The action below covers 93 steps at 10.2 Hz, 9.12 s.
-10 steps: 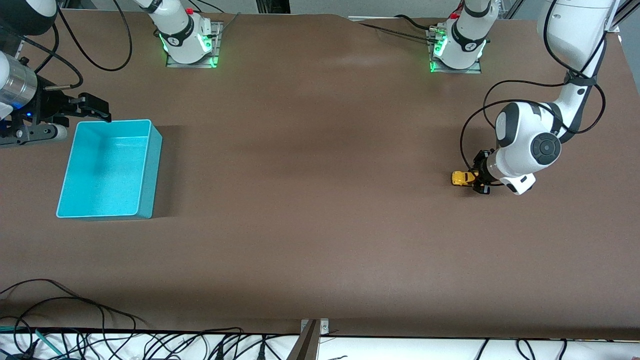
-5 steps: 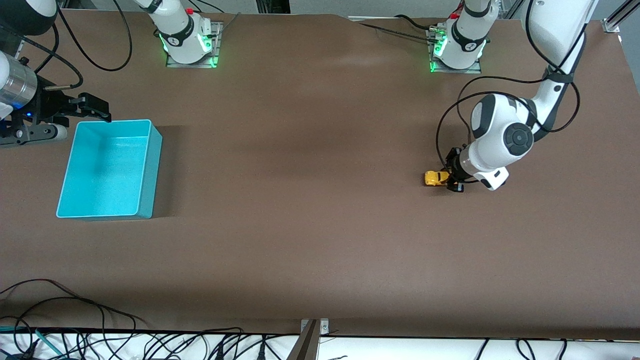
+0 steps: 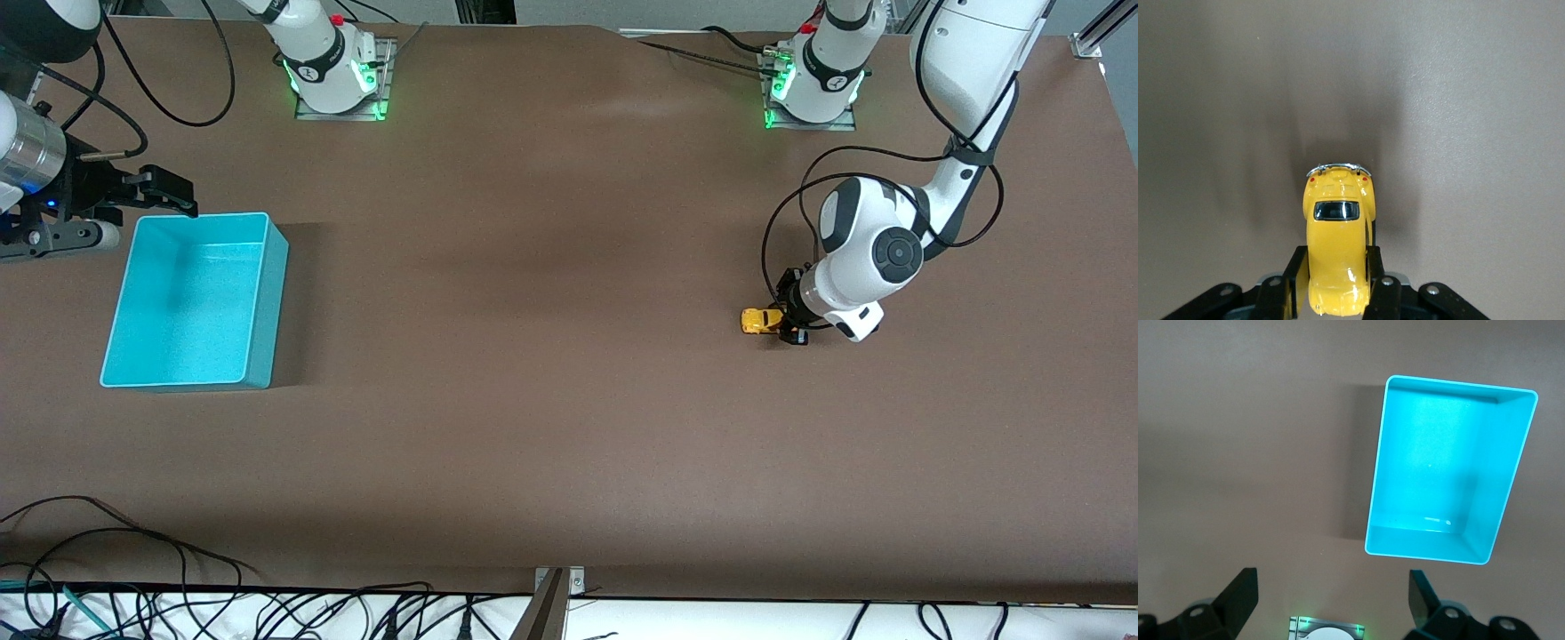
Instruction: Wind up and store yellow beetle car
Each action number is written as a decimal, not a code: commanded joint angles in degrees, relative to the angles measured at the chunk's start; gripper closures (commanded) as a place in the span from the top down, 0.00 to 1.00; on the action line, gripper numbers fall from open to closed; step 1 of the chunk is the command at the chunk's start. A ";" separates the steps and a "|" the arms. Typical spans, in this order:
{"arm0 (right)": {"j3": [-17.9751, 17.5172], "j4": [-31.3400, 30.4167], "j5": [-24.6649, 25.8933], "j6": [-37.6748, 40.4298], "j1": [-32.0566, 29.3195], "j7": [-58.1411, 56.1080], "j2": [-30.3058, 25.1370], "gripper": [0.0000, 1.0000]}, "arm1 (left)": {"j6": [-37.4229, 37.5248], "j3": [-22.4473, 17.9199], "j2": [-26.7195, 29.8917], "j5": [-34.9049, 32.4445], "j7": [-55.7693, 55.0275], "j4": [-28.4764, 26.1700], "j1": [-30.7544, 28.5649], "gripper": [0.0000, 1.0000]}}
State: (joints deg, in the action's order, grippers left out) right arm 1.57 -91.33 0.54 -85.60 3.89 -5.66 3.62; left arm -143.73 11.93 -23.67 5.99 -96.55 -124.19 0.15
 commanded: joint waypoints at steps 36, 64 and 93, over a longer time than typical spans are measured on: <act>0.10 0.54 -0.19 1.05 -0.20 -0.67 -0.10 1.00 | 16.52 1.95 1.88 -13.38 24.71 9.73 -19.48 1.00; -6.38 0.02 -0.63 -15.90 10.26 -2.68 12.63 1.00 | 38.09 6.70 8.47 -12.41 66.76 23.90 -19.83 1.00; -18.62 -45.68 -0.19 -70.31 -13.38 -69.66 15.37 1.00 | 39.76 6.70 10.49 -12.41 76.16 23.91 -19.83 1.00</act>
State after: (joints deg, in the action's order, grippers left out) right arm -16.34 -134.89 0.32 -153.74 -8.26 -74.16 19.19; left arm -105.40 18.23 -14.65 -5.95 -22.18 -100.44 -19.30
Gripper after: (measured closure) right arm 0.000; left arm 0.000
